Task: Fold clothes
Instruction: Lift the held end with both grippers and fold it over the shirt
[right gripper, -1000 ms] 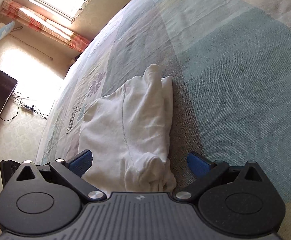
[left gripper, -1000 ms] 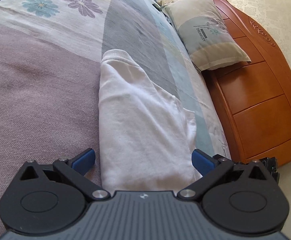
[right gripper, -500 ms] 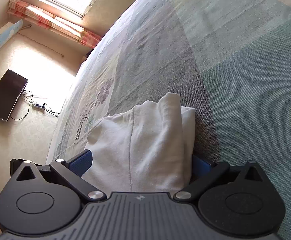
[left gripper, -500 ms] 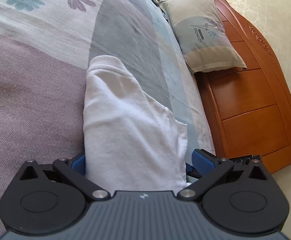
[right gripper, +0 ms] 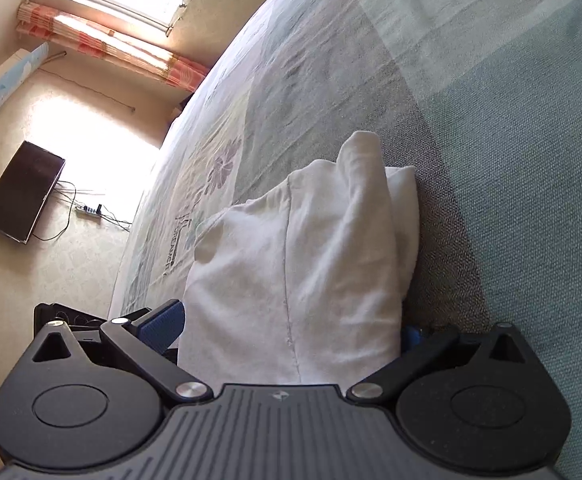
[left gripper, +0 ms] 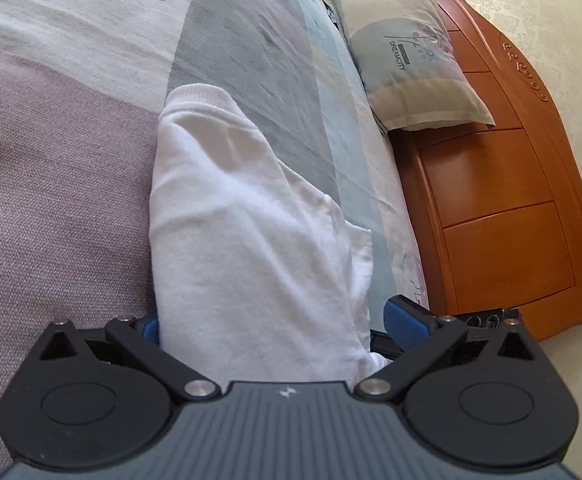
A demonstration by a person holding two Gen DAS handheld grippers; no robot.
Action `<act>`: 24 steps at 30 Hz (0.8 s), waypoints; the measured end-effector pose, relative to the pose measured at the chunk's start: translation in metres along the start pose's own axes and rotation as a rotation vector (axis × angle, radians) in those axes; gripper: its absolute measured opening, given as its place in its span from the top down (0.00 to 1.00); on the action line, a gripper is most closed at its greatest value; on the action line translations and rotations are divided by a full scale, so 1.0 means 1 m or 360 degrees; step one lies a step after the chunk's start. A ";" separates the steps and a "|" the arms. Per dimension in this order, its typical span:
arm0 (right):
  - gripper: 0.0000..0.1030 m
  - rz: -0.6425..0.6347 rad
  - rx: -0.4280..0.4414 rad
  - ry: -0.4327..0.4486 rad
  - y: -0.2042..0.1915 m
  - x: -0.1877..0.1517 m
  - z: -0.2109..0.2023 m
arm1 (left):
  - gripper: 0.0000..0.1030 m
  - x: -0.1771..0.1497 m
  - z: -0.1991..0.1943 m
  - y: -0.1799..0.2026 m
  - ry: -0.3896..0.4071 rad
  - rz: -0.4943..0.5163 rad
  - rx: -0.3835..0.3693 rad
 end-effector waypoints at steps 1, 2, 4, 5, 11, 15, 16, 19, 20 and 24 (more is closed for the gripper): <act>0.00 -0.0004 -0.0005 -0.0006 0.000 -0.003 -0.002 | 0.01 -0.006 -0.003 -0.001 -0.0010 0.0017 -0.0024; 0.00 -0.0018 -0.0011 -0.0025 0.000 -0.008 -0.006 | 0.01 -0.010 -0.006 -0.001 -0.0018 0.0032 -0.0048; 0.00 -0.0053 0.0008 -0.0050 0.001 -0.015 -0.012 | 0.01 -0.010 -0.008 -0.004 -0.0007 0.0025 -0.0095; 0.00 -0.0067 0.0022 -0.0055 0.002 -0.018 -0.014 | 0.01 -0.007 -0.006 -0.005 -0.0013 -0.0008 -0.0096; 0.00 0.0023 0.0029 -0.0048 0.005 -0.002 -0.004 | 0.01 0.001 0.006 0.001 -0.0058 -0.0022 -0.0077; 0.00 -0.0008 0.0029 -0.0095 0.003 -0.009 -0.010 | 0.01 -0.010 -0.004 0.001 -0.0051 0.0005 -0.0161; 0.00 -0.0022 0.0040 -0.0113 0.002 -0.014 -0.013 | 0.01 -0.008 -0.003 0.000 -0.0049 -0.0014 -0.0168; 0.00 -0.0059 0.0067 -0.0120 0.004 -0.017 -0.014 | 0.01 0.000 0.005 0.003 -0.0070 -0.0085 -0.0129; 0.00 -0.0036 0.0072 -0.0117 0.004 -0.014 -0.013 | 0.01 0.001 0.008 0.006 -0.0077 -0.0076 -0.0118; 0.00 -0.0034 0.0034 -0.0119 -0.001 -0.009 -0.008 | 0.02 -0.002 0.007 0.012 -0.0076 -0.0048 -0.0132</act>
Point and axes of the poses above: each gripper's, at about its wrist camera, not at the fingertips, and z roughly the way its jaws point, y to its right, x to its top, the point moved 6 cm from there along z, roughly the way its jaws point, and after that the axes turned 4 degrees about z, right-handed, at the moved point
